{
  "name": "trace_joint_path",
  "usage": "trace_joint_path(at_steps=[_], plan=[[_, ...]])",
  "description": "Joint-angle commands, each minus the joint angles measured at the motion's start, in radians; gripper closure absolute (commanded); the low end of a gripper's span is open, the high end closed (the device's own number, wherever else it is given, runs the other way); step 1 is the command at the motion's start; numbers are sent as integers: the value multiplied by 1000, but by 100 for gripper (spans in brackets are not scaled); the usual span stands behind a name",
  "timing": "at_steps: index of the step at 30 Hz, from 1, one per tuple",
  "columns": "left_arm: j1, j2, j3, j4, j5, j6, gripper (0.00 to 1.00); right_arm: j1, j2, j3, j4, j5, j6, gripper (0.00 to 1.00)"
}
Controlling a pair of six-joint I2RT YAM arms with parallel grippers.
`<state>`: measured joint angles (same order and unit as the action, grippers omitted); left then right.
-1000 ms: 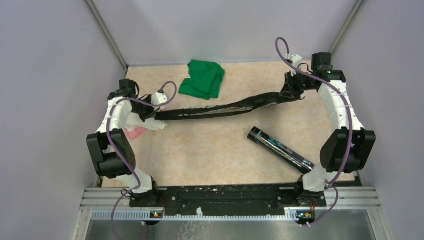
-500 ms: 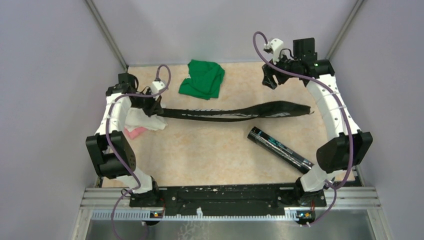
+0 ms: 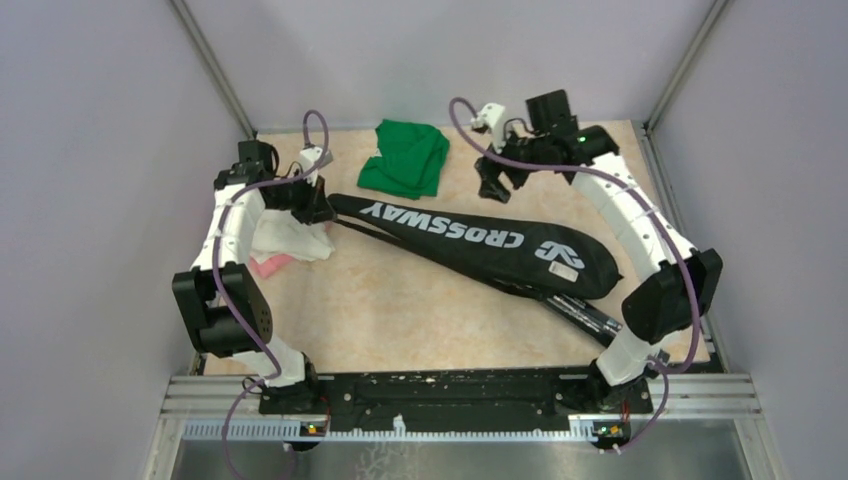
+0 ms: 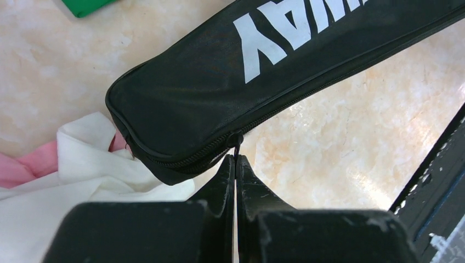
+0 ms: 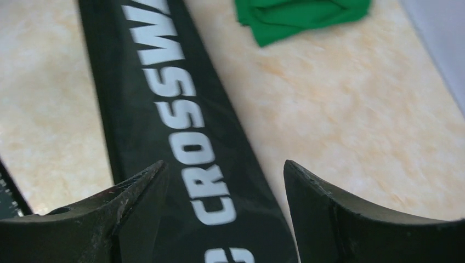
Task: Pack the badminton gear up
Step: Zip the racket bag at the center of the board.
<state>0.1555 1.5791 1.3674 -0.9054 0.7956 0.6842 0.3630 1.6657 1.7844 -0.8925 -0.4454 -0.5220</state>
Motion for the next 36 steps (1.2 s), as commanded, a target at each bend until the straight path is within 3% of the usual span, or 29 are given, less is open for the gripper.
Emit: trace_joint_path(at_steps=[1,4,10,22,26,32,33,36], plan=[[-8,-35,33,52,67,-110,100,142,-9,-110,120,-71,15,24],[-7,-30,32,49,75,-138,100,239,-27,-201,236,-55,23,23],[-7,-39,17,60,90,-170,100,427,-17,-325,429,124,9,19],[-7,-73,-2,80,90,-175,100,591,155,-302,565,477,-7,24],[-7,-81,-8,72,82,-147,100,593,196,-280,578,553,-19,42],[-7,-80,-7,41,18,1,100,593,178,-267,549,588,-39,95],[-7,-72,0,22,4,41,100,593,168,-268,542,601,-46,100],[-6,-45,31,-65,-41,161,100,592,135,-278,520,643,-80,100]])
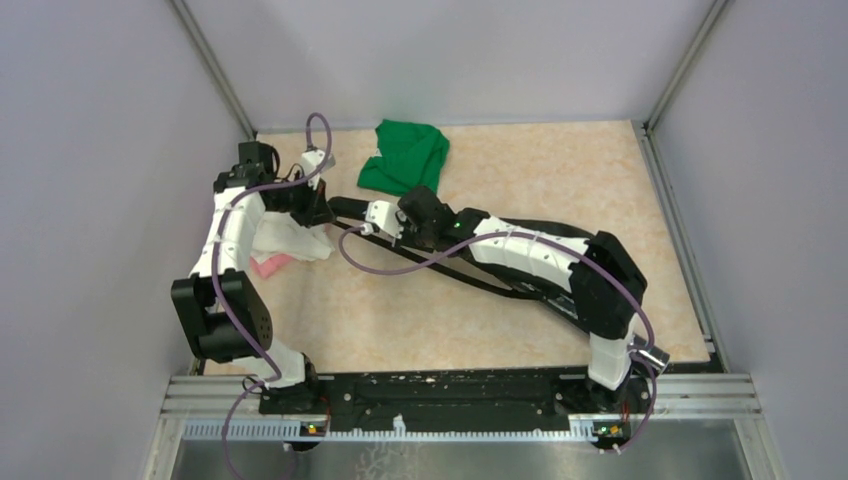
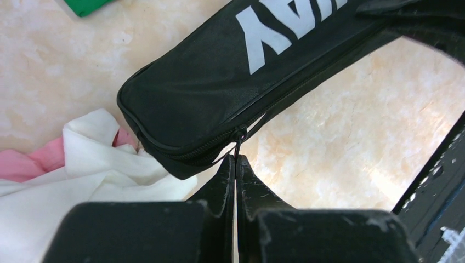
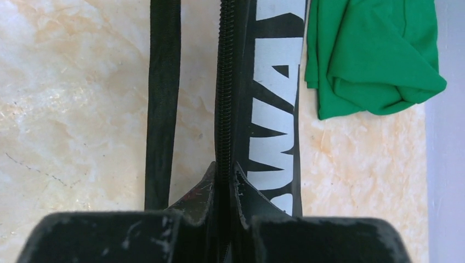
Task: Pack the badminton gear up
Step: Zip the racket bag at the center of the board.
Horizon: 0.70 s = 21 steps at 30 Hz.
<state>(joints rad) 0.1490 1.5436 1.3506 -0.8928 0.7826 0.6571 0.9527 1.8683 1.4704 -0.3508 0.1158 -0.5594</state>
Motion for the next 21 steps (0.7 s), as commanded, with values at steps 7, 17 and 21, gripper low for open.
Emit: trace_joint_path(at_steps=[7,17,21], plan=[[0,45,124,-234,-151,387,100,-28,-111,27,-86,125,-81,100],[7,89,106,-180,-289,423,100,-58,-177,-18,-95,99,-96,100],[18,101,83,-145,-297,422,100,-67,-196,-37,-96,83,-102,100]])
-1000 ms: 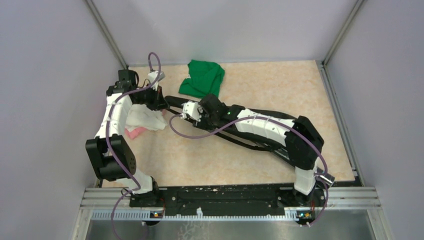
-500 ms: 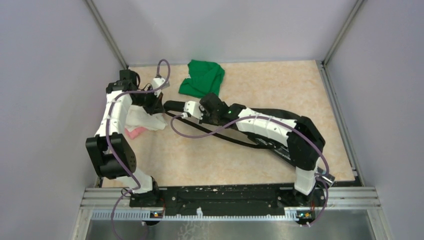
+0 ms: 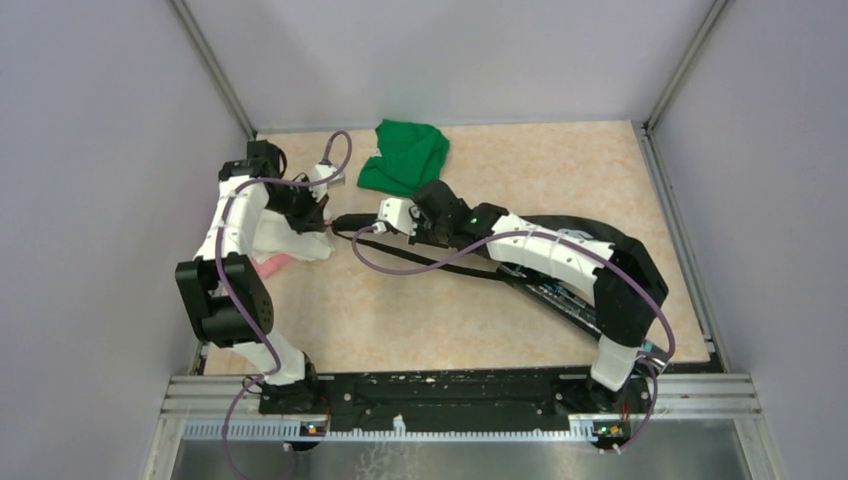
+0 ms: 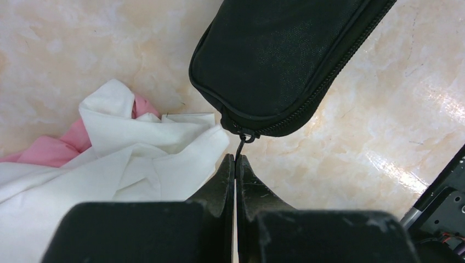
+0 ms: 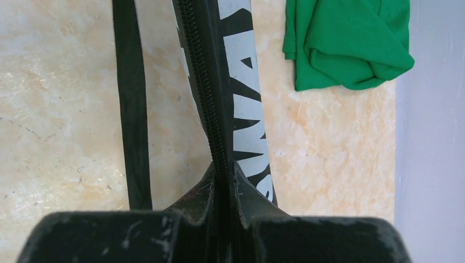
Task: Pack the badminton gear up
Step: Zip the racket bag at the center of the board, then place the racket bag at the center of the board.
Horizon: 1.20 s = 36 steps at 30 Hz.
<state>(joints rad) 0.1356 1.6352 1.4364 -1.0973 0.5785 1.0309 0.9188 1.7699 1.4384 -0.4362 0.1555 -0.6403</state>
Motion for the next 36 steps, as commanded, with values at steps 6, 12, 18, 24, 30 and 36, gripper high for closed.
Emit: trace_joint_path(at_steps=[6,12,18,24,30,36], plan=[[36,18,-37,99,-24,40,100,-48,-121,-21,-3,-13,-27,100],[37,10,-19,90,21,31,78,-48,-113,34,-69,-31,-62,100],[36,-44,15,116,57,-35,30,-48,-95,123,-161,-7,-105,100],[38,-101,45,203,16,-155,6,-64,-67,173,-204,21,-189,100],[39,-198,8,367,-33,-339,1,-91,-5,215,-207,-7,-307,100],[38,-298,-51,515,-40,-534,1,-93,85,280,-172,-4,-415,100]])
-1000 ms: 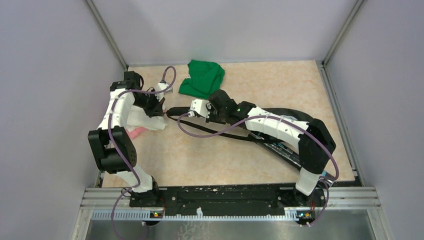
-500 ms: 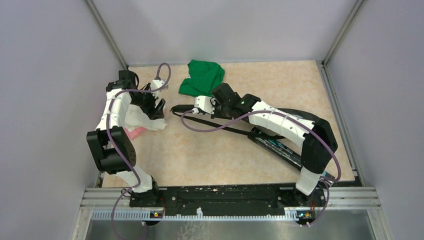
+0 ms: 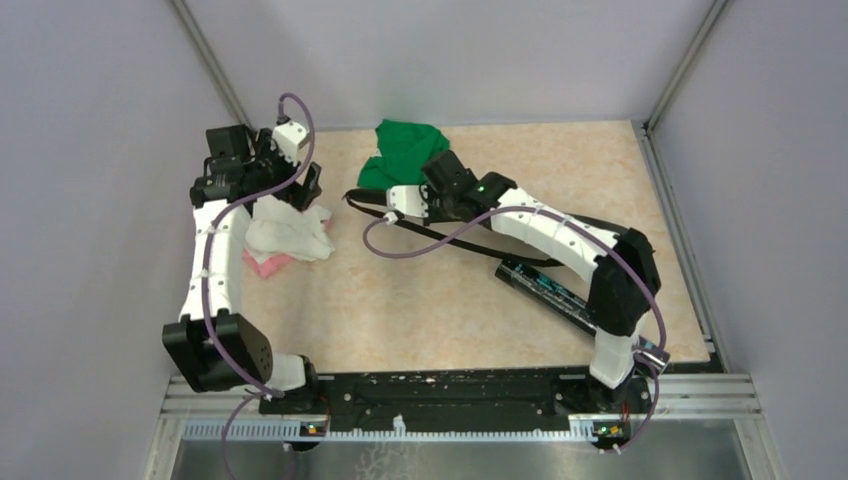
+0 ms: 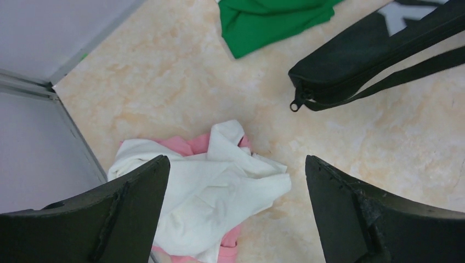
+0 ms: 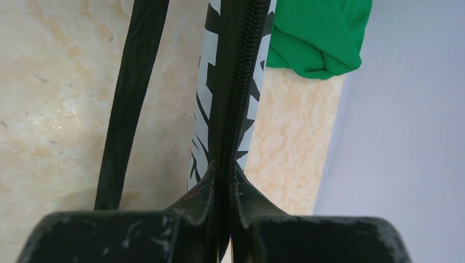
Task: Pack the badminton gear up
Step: Place the racket bag at the center of the board.
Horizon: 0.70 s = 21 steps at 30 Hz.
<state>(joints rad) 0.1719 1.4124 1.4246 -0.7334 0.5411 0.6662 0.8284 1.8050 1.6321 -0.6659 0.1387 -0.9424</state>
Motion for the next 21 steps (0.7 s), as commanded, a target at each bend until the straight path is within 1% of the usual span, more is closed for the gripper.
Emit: trace_joint_path(at_steps=[1,6,13,14,15,17,19,21], plan=[[2,-87,-48,178,-4,-203,1,-1,65,102,64,12,-126,100],[2,-122,-76,224,1,-281,1,9,169,212,54,-6,-162,100],[2,-141,-97,244,-15,-334,1,36,259,221,122,15,-193,100],[3,-144,-99,250,-19,-339,1,37,266,221,129,23,-185,98],[2,-148,-100,257,-25,-344,1,40,272,225,132,28,-174,93],[2,-155,-106,271,-30,-353,1,43,275,238,122,24,-136,76],[1,-163,-113,288,-20,-360,1,45,274,260,93,14,-82,62],[1,-169,-119,298,-8,-366,1,44,265,276,67,10,-33,40]])
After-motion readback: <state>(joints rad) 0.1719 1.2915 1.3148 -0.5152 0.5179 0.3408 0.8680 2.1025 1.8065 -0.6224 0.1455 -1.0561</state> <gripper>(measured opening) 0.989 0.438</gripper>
